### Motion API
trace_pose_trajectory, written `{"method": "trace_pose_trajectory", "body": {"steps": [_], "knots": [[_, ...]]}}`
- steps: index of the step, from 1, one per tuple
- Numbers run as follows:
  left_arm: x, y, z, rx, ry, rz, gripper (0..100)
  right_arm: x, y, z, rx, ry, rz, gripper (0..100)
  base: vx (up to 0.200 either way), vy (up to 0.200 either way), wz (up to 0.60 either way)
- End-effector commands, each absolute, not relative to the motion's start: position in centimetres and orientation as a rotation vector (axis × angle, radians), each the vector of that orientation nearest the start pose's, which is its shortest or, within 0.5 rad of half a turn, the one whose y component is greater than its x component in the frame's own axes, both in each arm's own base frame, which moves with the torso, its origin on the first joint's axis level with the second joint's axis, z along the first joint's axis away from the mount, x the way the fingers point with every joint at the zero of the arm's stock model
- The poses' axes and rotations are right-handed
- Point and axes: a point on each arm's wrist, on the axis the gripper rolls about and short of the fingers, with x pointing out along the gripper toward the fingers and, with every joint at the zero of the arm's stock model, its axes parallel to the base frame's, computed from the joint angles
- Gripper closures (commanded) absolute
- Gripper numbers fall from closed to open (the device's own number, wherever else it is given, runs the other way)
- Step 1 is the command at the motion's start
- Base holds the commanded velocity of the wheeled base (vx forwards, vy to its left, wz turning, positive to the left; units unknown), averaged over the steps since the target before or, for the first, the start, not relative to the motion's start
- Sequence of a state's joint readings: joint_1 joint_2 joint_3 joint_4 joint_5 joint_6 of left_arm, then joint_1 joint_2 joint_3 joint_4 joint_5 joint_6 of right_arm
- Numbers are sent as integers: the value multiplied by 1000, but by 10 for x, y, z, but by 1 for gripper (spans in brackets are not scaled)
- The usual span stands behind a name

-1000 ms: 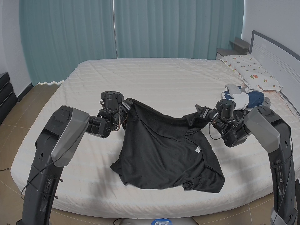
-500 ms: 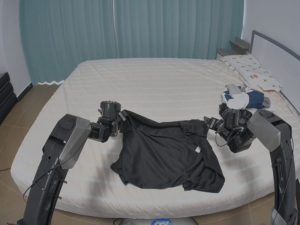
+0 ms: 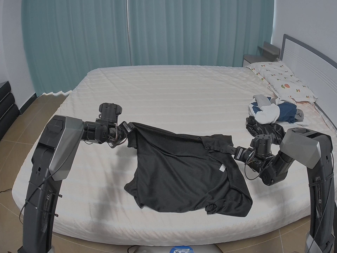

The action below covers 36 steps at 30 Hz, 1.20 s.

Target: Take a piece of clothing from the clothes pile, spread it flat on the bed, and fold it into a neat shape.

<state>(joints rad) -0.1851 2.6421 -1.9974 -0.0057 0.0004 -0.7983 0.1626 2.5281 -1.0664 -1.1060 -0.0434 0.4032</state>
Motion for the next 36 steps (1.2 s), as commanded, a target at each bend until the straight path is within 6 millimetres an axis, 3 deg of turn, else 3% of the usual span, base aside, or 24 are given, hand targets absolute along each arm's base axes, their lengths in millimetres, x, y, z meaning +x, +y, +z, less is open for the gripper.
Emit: {"method": "trace_pose_trajectory", "body": {"steps": [1, 3, 7, 17, 22, 28, 32, 36], "knots": [[506, -63, 89, -776, 798, -19, 0, 410, 70, -35, 358, 399, 65, 0, 0, 0, 0], [504, -61, 87, -792, 836, -53, 0, 406, 69, -37, 361, 398, 75, 0, 0, 0, 0], [511, -59, 90, -827, 751, -27, 0, 404, 69, -38, 361, 399, 74, 0, 0, 0, 0], [510, -55, 70, -901, 795, 43, 0, 400, 77, -22, 371, 369, 101, 0, 0, 0, 0], [482, -56, 61, -896, 912, 80, 0, 406, 100, -20, 342, 394, 122, 0, 0, 0, 0], [451, -54, 50, -896, 918, 88, 0, 416, 131, -22, 297, 462, 111, 0, 0, 0, 0], [433, -60, 37, -893, 903, 69, 0, 420, 140, -28, 243, 499, 72, 0, 0, 0, 0], [420, -67, 37, -924, 876, 51, 0, 427, 140, -33, 196, 496, 71, 0, 0, 0, 0]]}}
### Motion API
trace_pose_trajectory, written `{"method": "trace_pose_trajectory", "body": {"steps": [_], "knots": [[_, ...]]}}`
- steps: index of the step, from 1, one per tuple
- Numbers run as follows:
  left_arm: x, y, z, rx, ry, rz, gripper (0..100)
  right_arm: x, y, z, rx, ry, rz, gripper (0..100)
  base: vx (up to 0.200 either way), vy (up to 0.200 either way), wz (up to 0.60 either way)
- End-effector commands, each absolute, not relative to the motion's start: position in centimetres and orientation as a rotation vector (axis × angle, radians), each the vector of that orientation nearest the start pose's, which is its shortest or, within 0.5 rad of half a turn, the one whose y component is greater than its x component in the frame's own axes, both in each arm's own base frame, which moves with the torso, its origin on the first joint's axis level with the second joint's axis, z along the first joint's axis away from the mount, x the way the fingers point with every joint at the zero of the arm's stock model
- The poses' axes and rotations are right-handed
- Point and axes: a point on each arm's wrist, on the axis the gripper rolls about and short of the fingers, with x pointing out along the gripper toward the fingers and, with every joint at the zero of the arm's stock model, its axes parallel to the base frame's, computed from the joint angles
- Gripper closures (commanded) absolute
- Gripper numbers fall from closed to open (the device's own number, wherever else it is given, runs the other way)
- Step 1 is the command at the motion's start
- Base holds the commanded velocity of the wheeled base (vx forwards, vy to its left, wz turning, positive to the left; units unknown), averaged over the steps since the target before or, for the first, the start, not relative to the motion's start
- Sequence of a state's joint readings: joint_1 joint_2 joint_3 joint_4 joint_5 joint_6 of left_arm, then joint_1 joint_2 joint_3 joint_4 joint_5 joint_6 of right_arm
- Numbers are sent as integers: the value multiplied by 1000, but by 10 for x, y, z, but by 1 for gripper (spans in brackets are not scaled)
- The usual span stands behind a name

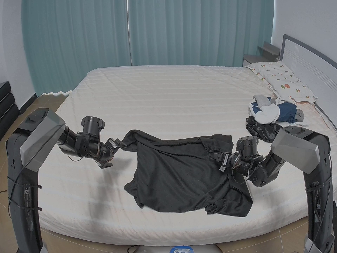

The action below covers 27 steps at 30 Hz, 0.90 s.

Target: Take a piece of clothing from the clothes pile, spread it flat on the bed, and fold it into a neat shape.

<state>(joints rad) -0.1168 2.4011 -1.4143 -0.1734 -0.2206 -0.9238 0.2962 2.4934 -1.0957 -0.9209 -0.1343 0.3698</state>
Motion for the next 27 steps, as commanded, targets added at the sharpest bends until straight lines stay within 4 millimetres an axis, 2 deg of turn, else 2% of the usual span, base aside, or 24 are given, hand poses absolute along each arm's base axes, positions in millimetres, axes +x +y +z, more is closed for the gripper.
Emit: {"method": "trace_pose_trajectory", "body": {"steps": [1, 10, 11, 17, 23, 24, 27], "knots": [[419, -69, 37, -926, 873, 48, 0, 427, 141, -34, 188, 497, 73, 0, 0, 0, 0], [419, -73, 36, -981, 848, 45, 0, 443, 138, -45, 142, 520, 24, 0, 0, 0, 0], [420, -73, 35, -981, 848, 45, 0, 445, 137, -47, 138, 523, 8, 100, 0, 0, 0], [418, -73, 30, -980, 858, 51, 0, 452, 130, -39, 152, 510, -16, 100, 0, 0, 0], [414, -73, 28, -976, 870, 54, 0, 455, 109, -19, 193, 475, -55, 100, 0, 0, 0], [411, -77, 24, -963, 888, 51, 0, 455, 100, -11, 219, 464, -68, 100, 0, 0, 0], [408, -81, 24, -958, 894, 43, 0, 447, 91, -6, 245, 480, -68, 100, 0, 0, 0]]}}
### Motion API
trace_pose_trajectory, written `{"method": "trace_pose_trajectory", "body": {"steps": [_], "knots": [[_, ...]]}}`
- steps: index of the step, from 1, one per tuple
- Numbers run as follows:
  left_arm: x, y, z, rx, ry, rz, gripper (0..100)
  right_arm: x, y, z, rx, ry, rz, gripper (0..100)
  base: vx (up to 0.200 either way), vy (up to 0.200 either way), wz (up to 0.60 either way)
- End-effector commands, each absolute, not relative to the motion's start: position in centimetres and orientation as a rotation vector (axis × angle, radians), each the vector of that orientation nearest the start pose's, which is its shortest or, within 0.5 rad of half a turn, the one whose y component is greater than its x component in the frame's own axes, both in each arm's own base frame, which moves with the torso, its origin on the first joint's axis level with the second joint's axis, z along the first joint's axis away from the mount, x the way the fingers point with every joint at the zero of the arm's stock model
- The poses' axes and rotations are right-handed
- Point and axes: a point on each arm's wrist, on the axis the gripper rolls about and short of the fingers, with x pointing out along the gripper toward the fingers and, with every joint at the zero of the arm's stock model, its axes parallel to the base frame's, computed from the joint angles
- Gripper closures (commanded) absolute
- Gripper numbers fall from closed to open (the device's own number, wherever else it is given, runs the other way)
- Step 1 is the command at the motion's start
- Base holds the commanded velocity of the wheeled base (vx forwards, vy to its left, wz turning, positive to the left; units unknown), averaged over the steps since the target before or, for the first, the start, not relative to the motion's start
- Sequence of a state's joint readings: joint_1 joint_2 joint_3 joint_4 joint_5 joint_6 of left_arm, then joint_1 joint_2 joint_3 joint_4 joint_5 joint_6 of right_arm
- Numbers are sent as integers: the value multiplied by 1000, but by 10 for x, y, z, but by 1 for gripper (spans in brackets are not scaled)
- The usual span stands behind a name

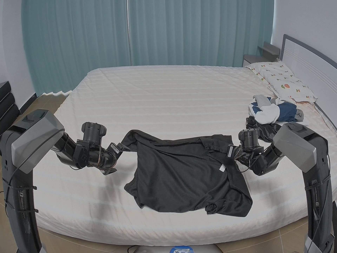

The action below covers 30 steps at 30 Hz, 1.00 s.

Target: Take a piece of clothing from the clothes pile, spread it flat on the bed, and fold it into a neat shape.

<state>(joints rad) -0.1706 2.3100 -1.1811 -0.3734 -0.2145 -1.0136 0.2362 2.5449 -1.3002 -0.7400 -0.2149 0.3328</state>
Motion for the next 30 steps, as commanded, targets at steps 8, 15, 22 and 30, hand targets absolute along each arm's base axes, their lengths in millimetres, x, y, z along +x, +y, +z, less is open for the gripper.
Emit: {"method": "trace_pose_trajectory", "body": {"steps": [8, 15, 22, 30], "knots": [[402, -85, 20, -955, 877, 18, 0, 417, 114, -13, 233, 553, 68, 0, 0, 0, 0], [403, -85, 20, -959, 864, 9, 0, 412, 141, -25, 153, 593, 131, 0, 0, 0, 0], [403, -83, 21, -968, 867, 3, 0, 424, 139, -42, 47, 582, 60, 0, 0, 0, 0], [402, -83, 20, -961, 866, 1, 0, 426, 133, -41, 15, 597, 28, 100, 0, 0, 0]]}}
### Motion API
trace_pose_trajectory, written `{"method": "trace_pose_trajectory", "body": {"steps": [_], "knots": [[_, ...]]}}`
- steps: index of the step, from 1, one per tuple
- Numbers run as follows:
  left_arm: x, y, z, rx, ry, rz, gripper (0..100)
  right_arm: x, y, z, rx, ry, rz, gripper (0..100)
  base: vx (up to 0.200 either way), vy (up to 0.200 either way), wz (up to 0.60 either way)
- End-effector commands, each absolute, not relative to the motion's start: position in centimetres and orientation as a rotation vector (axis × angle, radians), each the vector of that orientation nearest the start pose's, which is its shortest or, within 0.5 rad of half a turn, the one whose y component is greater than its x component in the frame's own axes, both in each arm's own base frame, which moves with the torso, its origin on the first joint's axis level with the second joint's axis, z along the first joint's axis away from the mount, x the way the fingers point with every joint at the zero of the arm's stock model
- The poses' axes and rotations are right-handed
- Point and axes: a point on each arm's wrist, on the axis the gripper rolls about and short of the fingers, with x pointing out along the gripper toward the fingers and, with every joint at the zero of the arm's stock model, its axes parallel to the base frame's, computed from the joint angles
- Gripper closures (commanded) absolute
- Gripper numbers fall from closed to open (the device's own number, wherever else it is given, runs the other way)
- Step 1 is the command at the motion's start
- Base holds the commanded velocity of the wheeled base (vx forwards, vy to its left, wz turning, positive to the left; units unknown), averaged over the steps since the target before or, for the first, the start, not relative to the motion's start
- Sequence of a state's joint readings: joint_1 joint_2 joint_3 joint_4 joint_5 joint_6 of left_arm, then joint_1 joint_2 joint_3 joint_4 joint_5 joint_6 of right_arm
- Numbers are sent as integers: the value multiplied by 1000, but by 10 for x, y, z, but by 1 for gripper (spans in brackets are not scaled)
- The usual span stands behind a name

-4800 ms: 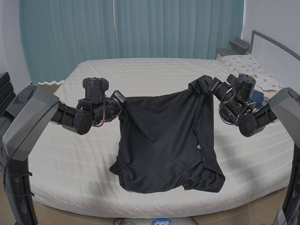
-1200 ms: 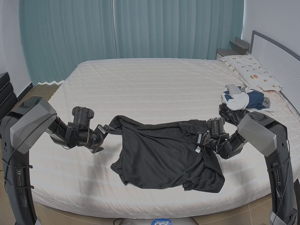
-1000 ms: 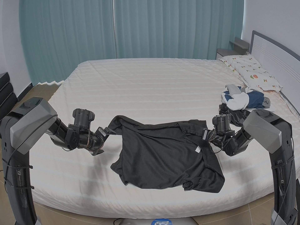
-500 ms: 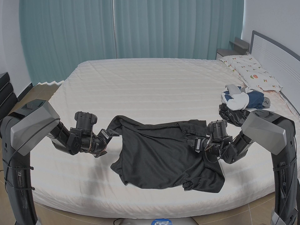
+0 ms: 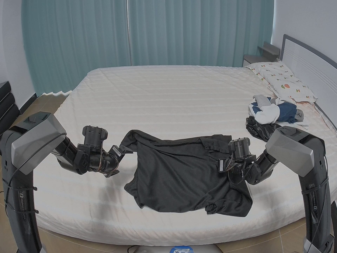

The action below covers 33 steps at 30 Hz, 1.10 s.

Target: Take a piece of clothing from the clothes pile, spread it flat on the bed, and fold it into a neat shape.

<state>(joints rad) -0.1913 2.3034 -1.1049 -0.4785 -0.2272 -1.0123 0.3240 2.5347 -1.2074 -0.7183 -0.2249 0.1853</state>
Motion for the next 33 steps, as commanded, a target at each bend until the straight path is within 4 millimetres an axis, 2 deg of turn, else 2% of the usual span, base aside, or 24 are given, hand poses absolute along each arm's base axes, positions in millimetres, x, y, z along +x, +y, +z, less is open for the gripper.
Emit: {"method": "trace_pose_trajectory", "body": {"steps": [1, 7, 12, 16, 21, 25, 31, 32, 33], "knots": [[401, -83, 19, -959, 869, 5, 0, 426, 131, -40, 15, 600, 22, 100, 0, 0, 0], [398, -83, 17, -954, 879, 4, 0, 432, 116, -21, 60, 549, -8, 100, 0, 0, 0], [396, -83, 15, -947, 888, 8, 0, 434, 86, -3, 143, 522, -73, 100, 0, 0, 0], [393, -83, 13, -899, 898, -8, 0, 432, 68, -6, 209, 546, -86, 100, 0, 0, 0], [389, -83, 12, -880, 907, -12, 0, 437, 27, -9, 277, 545, -148, 100, 0, 0, 0], [389, -83, 11, -880, 908, -10, 0, 437, 3, -11, 363, 551, -162, 100, 0, 0, 0], [387, -83, 11, -877, 912, -5, 0, 437, -19, -26, 431, 572, -187, 100, 0, 0, 0], [386, -82, 11, -876, 914, -3, 0, 438, -20, -28, 433, 568, -190, 0, 0, 0, 0], [385, -82, 11, -876, 916, -2, 0, 439, -23, -31, 437, 562, -195, 0, 0, 0, 0]]}}
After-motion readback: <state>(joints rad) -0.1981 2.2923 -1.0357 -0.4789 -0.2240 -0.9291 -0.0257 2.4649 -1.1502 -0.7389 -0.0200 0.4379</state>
